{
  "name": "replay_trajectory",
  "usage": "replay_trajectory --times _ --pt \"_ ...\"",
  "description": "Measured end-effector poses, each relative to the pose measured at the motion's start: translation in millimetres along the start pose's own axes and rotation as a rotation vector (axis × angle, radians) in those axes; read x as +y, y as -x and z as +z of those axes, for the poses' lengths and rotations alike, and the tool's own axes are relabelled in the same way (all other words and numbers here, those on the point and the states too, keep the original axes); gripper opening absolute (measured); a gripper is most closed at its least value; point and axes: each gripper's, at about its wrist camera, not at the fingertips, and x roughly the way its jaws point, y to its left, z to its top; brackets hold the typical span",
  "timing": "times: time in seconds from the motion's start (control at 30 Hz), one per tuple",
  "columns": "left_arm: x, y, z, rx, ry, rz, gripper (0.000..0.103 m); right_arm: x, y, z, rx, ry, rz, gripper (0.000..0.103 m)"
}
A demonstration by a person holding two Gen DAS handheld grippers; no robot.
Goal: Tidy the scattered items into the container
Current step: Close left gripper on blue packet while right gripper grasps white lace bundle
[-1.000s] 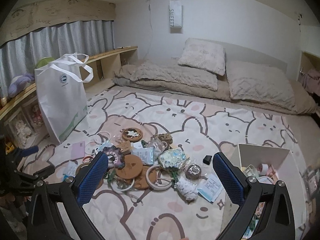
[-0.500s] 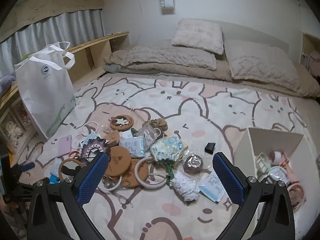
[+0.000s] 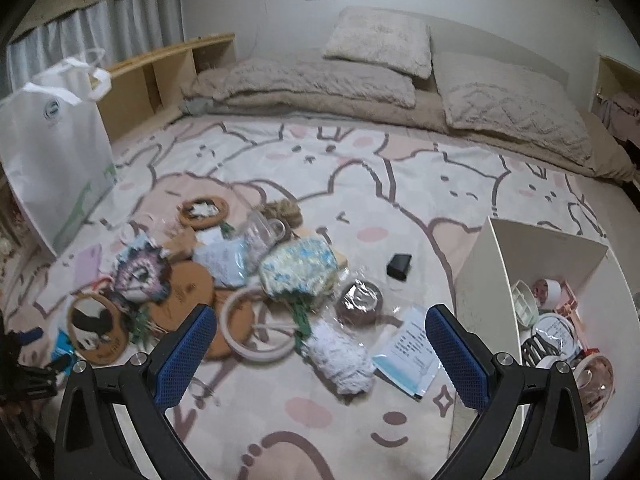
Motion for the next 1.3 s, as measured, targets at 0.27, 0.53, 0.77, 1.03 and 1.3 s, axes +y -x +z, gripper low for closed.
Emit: replay_trajectory --times 0.27,0.53,0.77,1.03,1.3 --pt "4 -22 -16 0.028 0.014 0.005 0.103 -12 -33 -17 0.112 -0.066 -0.027 0.103" --pt "0 -24 -21 0.005 0.016 0.019 0.103 -33 -65 -36 0.293 -0.311 0.009 0.103" --pt "-2 -26 -22 0.010 0.016 0.035 0.103 -46 -85 -52 0.388 -0.522 0.065 0.103" --pt "-7 -28 -22 -0.018 0.042 0.077 0.103 -40 -101 -49 0.389 -0.595 0.086 0.090" --pt "-3 -29 -23 -0.032 0.072 0.049 0.103 -42 -118 -48 0.389 -0.611 0.002 0.086"
